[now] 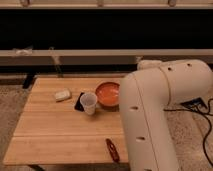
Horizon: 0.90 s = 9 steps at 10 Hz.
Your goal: Push the ceramic bowl across the table
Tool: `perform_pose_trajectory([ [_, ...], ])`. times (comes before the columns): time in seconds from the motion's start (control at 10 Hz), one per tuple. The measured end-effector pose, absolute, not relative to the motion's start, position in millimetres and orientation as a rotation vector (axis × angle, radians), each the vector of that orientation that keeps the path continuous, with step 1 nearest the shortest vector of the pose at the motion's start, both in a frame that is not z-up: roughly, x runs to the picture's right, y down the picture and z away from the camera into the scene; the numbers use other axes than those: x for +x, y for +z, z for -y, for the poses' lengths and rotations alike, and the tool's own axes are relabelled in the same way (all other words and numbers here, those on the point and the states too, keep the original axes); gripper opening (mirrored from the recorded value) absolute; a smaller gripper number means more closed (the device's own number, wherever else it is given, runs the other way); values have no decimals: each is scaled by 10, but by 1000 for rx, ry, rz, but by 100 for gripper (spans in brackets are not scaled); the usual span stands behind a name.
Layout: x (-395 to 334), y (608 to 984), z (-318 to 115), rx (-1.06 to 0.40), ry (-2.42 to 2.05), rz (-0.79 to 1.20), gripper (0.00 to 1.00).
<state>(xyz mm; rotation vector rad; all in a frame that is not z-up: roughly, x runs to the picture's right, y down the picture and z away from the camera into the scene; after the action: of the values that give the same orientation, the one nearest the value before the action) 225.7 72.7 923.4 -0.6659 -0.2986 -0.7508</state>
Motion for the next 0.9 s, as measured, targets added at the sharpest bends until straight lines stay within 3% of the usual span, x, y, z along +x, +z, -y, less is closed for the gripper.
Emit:
perform_pose_trajectory([
  [0.9,1592,9386,-892,-689,-889,500,80],
])
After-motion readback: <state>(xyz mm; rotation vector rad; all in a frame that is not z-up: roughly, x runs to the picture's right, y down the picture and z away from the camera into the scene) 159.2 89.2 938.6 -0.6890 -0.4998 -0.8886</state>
